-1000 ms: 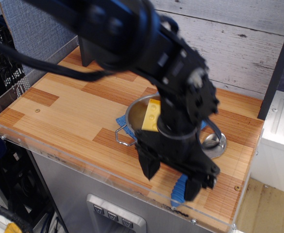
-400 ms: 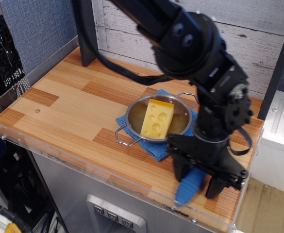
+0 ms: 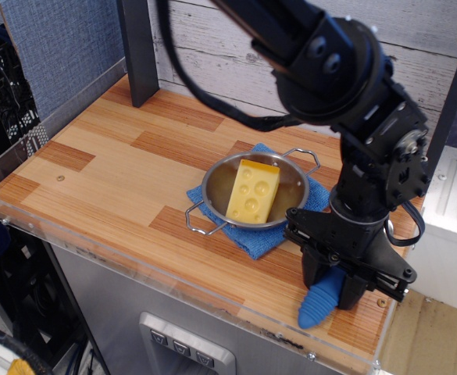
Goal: Move the blue spoon to the left of the metal pot.
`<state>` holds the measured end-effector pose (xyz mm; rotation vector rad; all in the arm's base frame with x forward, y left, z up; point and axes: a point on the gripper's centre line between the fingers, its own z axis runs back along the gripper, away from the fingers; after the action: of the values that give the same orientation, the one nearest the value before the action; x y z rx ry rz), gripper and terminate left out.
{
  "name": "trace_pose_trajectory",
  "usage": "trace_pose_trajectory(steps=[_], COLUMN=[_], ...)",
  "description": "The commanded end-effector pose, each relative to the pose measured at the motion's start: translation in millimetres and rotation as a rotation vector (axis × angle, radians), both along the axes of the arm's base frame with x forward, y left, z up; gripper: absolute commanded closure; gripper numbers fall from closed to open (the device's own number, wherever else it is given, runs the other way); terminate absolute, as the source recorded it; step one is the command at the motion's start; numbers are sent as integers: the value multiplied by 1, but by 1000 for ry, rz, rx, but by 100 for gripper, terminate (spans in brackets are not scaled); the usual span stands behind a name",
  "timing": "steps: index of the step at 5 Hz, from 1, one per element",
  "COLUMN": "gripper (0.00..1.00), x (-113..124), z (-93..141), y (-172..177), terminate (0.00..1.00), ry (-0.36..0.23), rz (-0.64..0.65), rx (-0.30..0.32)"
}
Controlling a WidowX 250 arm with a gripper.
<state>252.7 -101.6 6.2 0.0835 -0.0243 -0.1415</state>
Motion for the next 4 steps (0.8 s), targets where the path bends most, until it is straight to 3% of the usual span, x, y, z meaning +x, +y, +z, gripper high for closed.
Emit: trace_pose_trajectory(steps=[1,2,3,4], gripper=[100,100,100,100], x=[4,3,19,36], z=[104,137,132,102], y=[37,86,138,189], terminate=[0,0,0,0], ry=[-72,-65,-17,34], rz=[-6,98,216,272], rx=[-23,-28,-62,-83])
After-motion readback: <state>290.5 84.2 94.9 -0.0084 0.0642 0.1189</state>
